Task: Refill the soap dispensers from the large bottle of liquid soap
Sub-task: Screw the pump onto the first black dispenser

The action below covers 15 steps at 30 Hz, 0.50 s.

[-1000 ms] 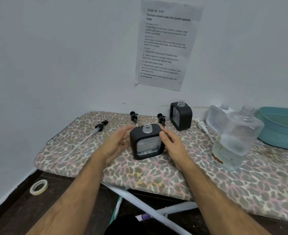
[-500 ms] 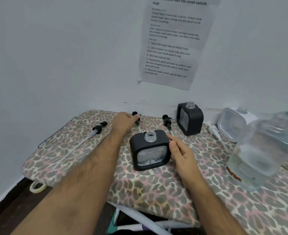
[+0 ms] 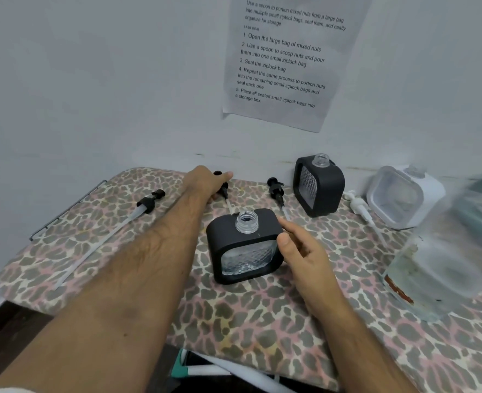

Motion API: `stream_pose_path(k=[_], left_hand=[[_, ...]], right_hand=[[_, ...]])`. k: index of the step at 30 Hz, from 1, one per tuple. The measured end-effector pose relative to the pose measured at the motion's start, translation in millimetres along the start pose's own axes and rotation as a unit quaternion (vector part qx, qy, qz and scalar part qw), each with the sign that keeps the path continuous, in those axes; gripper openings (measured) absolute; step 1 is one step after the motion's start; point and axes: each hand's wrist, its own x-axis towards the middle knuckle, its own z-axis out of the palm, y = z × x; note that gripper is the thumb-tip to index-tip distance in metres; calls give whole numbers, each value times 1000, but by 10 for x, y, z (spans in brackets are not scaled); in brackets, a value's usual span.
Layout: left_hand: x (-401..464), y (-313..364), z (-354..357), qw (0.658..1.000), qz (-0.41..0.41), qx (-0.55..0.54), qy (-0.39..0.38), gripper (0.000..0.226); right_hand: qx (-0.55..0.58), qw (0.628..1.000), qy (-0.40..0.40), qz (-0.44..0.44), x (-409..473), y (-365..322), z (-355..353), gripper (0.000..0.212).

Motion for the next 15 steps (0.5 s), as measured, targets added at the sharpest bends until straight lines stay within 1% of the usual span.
stream_pose_path(k=[2,3,5,6,8,10,12,15], left_hand=[[-4,-8,18,1000,-9,-28,-7,46],[2,-14,23,998,-18,-59,-12,45],[-3,-20,0,988,-40,-146,-23,46],[-17,-11,-29,980,-44,-191,-28,46],[-90,29,-100,962,-32,-271,-31,38],[-221,79,-204,947,-8,-321,-28,30],[-367,132,-327,938,18,-347,-24,26],[-652,214,-548,925,55,-374,-31,18]], right_hand=[[-1,1000,0,-3,-4,-4,4,66],[-5,1000,1,-5,-8,-6,7,67],[-9,1000,1,-8,-10,-2,5,67],[-14,1000,0,-11,-12,-2,2,61],[-29,999,-5,-19,-19,-16,3,48],[-34,999,-7,-22,-31,-32,11,44],[-36,999,-10,-19,-36,-39,24,49],[-49,998,-10,-24,-63,-74,39,67]])
